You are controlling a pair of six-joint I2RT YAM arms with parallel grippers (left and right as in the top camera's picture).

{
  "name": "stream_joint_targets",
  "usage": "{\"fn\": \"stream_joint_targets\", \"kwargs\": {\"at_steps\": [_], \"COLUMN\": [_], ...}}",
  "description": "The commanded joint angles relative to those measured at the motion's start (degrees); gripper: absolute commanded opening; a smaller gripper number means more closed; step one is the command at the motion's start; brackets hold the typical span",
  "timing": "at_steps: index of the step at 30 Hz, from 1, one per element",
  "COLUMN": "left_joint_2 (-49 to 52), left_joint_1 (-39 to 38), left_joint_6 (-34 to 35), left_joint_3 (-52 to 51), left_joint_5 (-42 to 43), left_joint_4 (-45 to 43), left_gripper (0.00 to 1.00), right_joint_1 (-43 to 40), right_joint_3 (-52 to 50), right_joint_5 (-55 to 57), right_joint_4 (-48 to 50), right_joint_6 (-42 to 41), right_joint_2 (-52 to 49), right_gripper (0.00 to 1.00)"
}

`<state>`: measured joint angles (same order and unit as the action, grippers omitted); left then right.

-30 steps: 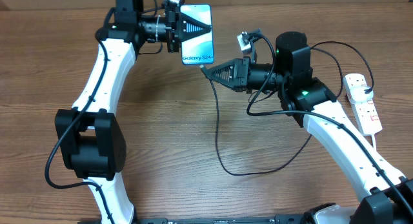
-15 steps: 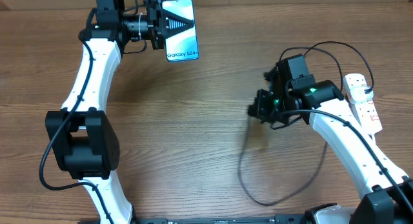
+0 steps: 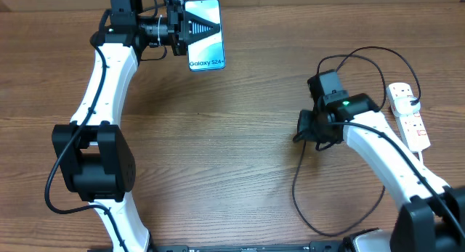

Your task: Plug charger to phone and switch on socket

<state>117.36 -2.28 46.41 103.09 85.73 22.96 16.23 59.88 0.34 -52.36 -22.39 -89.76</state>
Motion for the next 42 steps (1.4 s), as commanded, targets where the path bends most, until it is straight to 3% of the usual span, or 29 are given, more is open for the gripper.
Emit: {"fn": "stream_joint_targets", "kwargs": {"at_steps": [1, 16, 17, 19, 24, 30, 36, 42], "left_joint_2": [0.4, 0.4, 0.4, 0.4, 0.4, 0.4, 0.4, 0.4], "left_joint_1": [-1.0, -2.0, -2.0, -2.0, -2.0, -2.0, -2.0, -2.0], "left_joint_6": [-1.5, -1.4, -1.4, -1.4, -1.4, -1.4, -1.4, -1.4], "left_joint_3": [0.3, 0.3, 0.3, 0.3, 0.3, 0.3, 0.3, 0.3], "left_joint_5": [2.4, 2.4, 2.4, 2.4, 2.4, 2.4, 2.4, 2.4], "left_joint_4": [0.0, 0.0, 0.0, 0.0, 0.0, 0.0, 0.0, 0.2], "left_gripper": [0.04, 0.04, 0.04, 0.04, 0.04, 0.04, 0.04, 0.04], "right_joint_1": [-0.1, -0.1, -0.1, -0.1, -0.1, -0.1, -0.1, -0.1], "right_joint_3": [-4.5, -12.9, -12.9, -12.9, -12.9, -12.9, -12.9, -12.9], "right_joint_5": [2.6, 2.6, 2.6, 2.6, 2.6, 2.6, 2.6, 2.6], "right_joint_4": [2.5, 14.2, 14.3, 14.4, 14.4, 14.6, 14.5, 14.4], "right_joint_6": [0.3, -0.1, -0.1, -0.1, -0.1, -0.1, -0.1, -0.1], "right_joint_2": [-1.6, -9.6, -10.1, -10.5, -10.5, -10.5, -10.5, -10.5], "right_gripper": [0.04, 0.04, 0.07, 0.29, 0.34, 0.34, 0.19, 0.18]}}
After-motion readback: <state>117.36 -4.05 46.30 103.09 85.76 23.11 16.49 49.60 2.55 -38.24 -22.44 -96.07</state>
